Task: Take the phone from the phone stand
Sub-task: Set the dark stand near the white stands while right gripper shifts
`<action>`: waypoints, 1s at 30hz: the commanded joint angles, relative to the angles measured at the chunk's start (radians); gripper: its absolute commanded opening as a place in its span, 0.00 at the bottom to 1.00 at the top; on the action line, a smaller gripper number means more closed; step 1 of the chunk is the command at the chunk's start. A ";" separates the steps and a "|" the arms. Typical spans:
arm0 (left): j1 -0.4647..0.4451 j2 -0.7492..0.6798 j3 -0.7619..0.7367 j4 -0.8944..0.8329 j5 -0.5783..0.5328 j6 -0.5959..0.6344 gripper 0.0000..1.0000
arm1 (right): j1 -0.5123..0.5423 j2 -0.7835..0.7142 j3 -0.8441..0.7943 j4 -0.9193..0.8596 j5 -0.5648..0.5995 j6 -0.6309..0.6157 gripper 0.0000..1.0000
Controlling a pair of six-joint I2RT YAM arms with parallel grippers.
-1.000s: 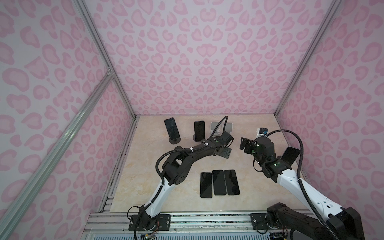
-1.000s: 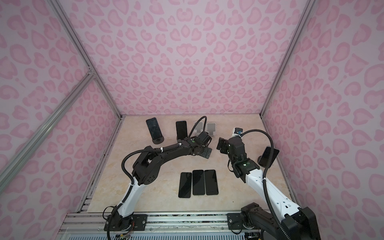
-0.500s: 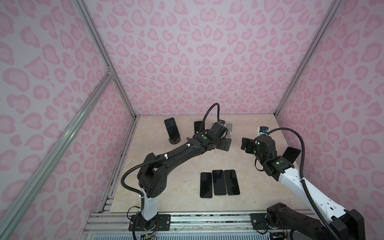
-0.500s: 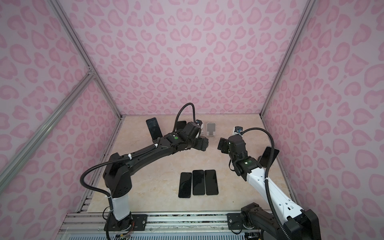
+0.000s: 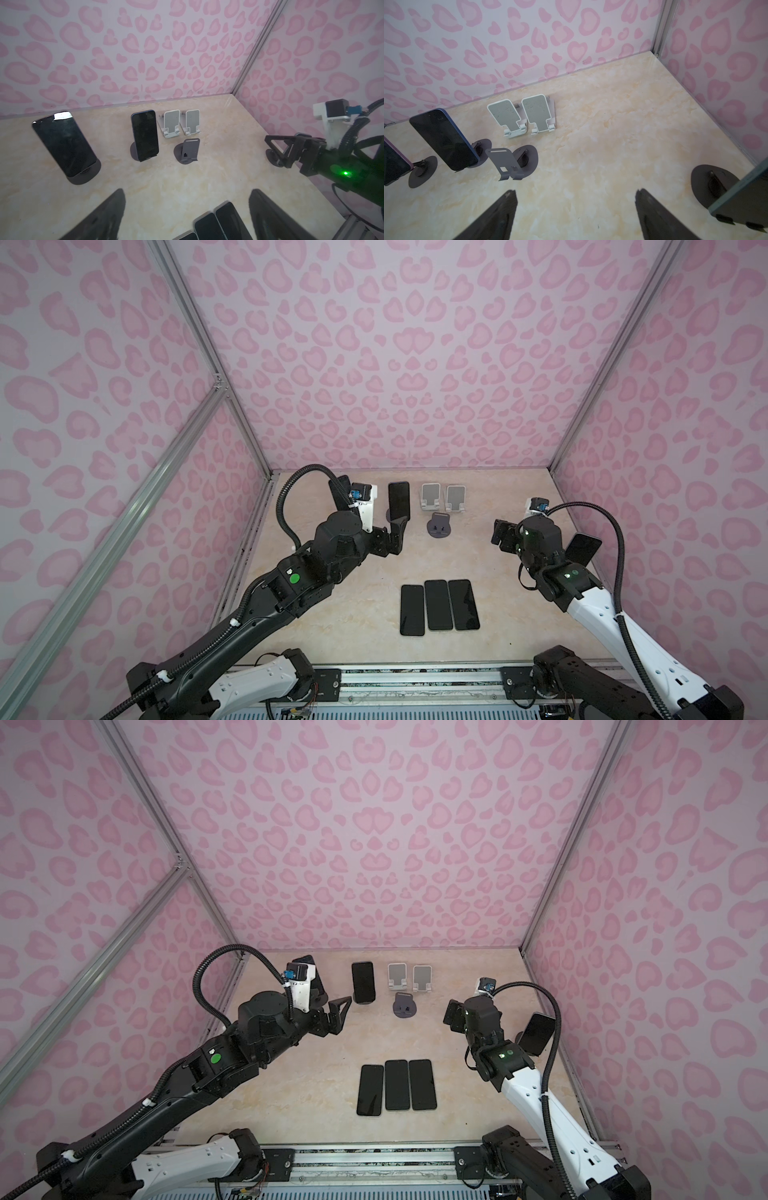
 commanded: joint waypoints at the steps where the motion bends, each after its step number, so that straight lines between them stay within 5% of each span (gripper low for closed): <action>1: 0.013 -0.013 -0.021 0.039 -0.088 0.028 0.96 | 0.000 -0.007 0.006 -0.036 0.038 -0.002 0.91; 6: 0.014 -0.029 -0.047 0.043 -0.094 0.037 0.95 | -0.003 -0.026 0.077 -0.121 0.030 -0.064 0.92; 12: 0.016 -0.026 -0.068 0.027 -0.152 -0.015 0.96 | -0.071 -0.055 0.118 -0.262 0.357 0.024 0.97; 24: 0.016 0.027 -0.065 0.020 0.026 -0.072 0.96 | -0.520 0.154 0.260 -0.258 0.058 -0.060 0.98; 30: 0.017 0.017 -0.071 0.020 0.043 -0.076 0.95 | -0.560 0.257 0.358 -0.311 0.084 -0.087 0.98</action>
